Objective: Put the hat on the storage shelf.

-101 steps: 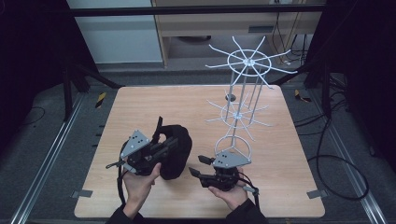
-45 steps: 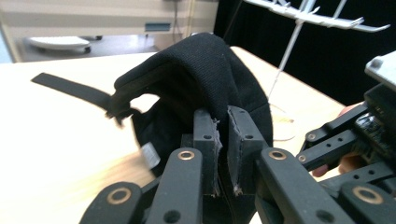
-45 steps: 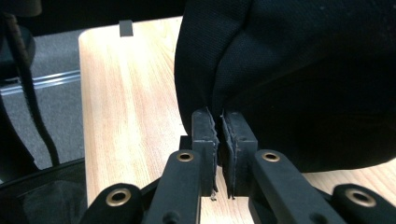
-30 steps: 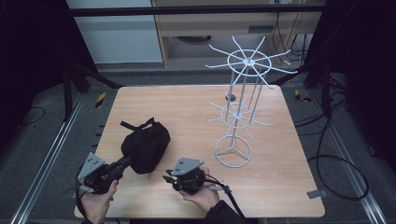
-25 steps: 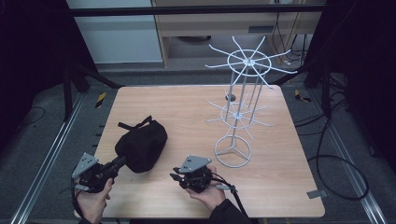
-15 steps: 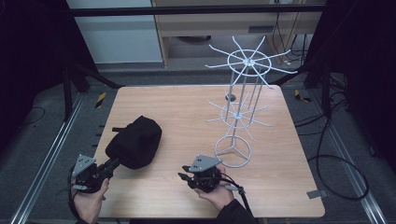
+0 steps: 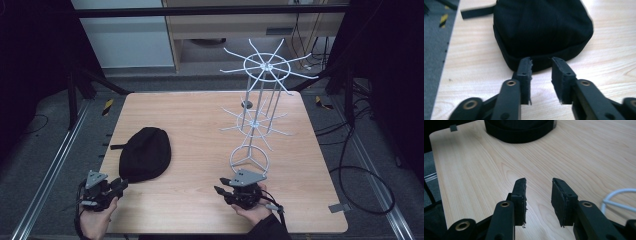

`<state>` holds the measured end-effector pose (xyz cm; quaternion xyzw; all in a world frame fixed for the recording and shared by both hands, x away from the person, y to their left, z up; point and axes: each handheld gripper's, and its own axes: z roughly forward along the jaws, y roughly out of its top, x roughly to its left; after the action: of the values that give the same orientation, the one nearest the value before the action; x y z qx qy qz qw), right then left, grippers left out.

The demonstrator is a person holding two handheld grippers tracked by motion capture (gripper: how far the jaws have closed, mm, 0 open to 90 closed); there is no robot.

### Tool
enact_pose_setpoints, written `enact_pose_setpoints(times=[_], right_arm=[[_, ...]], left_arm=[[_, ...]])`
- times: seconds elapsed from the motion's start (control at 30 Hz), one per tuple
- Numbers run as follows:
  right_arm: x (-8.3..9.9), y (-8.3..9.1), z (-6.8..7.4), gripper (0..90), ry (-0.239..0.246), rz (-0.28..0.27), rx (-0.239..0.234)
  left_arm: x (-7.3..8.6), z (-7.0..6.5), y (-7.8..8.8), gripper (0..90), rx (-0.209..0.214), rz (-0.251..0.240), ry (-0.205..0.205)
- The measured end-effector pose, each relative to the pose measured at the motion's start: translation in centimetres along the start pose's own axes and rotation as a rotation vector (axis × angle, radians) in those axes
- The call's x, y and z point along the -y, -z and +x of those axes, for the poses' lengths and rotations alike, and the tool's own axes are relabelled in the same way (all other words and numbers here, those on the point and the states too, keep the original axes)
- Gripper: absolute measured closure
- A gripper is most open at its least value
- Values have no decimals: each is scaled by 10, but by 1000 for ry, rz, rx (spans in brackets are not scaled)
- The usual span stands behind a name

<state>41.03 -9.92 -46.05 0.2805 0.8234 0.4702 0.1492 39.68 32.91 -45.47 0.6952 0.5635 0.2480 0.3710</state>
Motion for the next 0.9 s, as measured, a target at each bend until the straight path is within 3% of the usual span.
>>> enact_pose_setpoints(times=[0.2, 0.43, 0.63, 0.73, 0.9], right_arm=[[17, 27, -15, 620, -50, -13, 54], [34, 56, -33, 603, -107, -36, 134], [44, 74, -47, 584, -153, -54, 199], [48, 78, -53, 576, -163, -49, 230], [54, 82, -61, 562, -183, -31, 267]], left_arm=[[-24, 1, 6, 517, 0, -94, -38], [-55, -2, -8, 448, 6, -120, -71], [-75, -2, -34, 423, 0, -79, -109], [-80, 0, -50, 414, -12, -31, -134], [-84, 6, -72, 418, -6, 29, -139]])
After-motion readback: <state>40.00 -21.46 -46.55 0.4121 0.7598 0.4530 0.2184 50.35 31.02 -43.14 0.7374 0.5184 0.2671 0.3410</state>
